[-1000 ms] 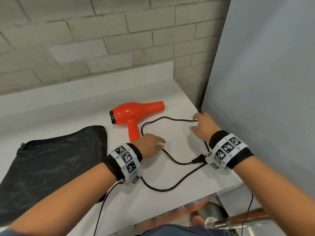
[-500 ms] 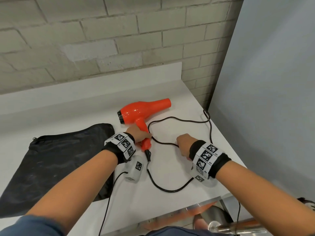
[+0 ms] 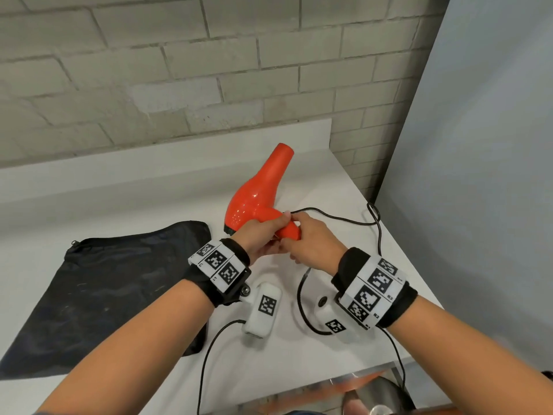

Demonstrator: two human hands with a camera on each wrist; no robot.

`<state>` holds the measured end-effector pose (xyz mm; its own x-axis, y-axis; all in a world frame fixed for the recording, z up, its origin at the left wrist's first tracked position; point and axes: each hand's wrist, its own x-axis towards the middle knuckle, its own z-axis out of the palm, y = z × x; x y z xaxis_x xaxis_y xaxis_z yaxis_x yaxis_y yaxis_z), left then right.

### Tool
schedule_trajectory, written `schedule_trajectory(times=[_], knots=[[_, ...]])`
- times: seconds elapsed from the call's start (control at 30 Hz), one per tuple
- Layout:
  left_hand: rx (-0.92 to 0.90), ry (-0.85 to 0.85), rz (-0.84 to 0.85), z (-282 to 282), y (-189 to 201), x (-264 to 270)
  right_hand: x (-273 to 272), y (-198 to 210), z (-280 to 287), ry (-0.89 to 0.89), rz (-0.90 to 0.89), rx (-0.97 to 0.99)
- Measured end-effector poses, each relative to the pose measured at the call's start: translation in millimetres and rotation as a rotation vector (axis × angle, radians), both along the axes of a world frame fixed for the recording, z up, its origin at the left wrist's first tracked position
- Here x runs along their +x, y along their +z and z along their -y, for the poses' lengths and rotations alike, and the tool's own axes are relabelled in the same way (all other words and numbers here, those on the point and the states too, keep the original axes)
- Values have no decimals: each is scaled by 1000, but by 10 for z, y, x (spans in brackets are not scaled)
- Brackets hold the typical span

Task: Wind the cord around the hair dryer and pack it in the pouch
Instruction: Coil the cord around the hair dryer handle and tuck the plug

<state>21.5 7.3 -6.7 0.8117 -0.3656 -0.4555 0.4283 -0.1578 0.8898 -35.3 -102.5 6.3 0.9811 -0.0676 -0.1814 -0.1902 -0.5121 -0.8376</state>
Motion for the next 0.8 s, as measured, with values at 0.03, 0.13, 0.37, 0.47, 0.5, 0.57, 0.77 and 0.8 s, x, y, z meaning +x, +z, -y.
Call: schedule_trajectory(times=[0.03, 0.13, 0.37, 0.47, 0.5, 0.57, 0.77, 0.8], knots=[[19, -20, -5, 5, 26, -17, -6, 36, 7, -18, 26, -11], [230, -61, 99, -33, 22, -22, -21, 153, 66, -41, 73, -63], [874, -131, 811, -302, -129, 72, -78, 298, 220, 23, -23, -86], [801, -250, 667, -317, -161, 158, -91, 366, 236, 45, -37, -104], [744, -255, 643, -310, -177, 168, -81, 394, 247, 48, -41, -106], [697, -237, 618, -298, -191, 161, -64, 473, 264, 57, -61, -70], [661, -152, 478, -337, -248, 117, -132, 562, 256, 2, 53, 303], [656, -164, 441, -346, -240, 97, -133, 524, 224, -5, 100, 261]])
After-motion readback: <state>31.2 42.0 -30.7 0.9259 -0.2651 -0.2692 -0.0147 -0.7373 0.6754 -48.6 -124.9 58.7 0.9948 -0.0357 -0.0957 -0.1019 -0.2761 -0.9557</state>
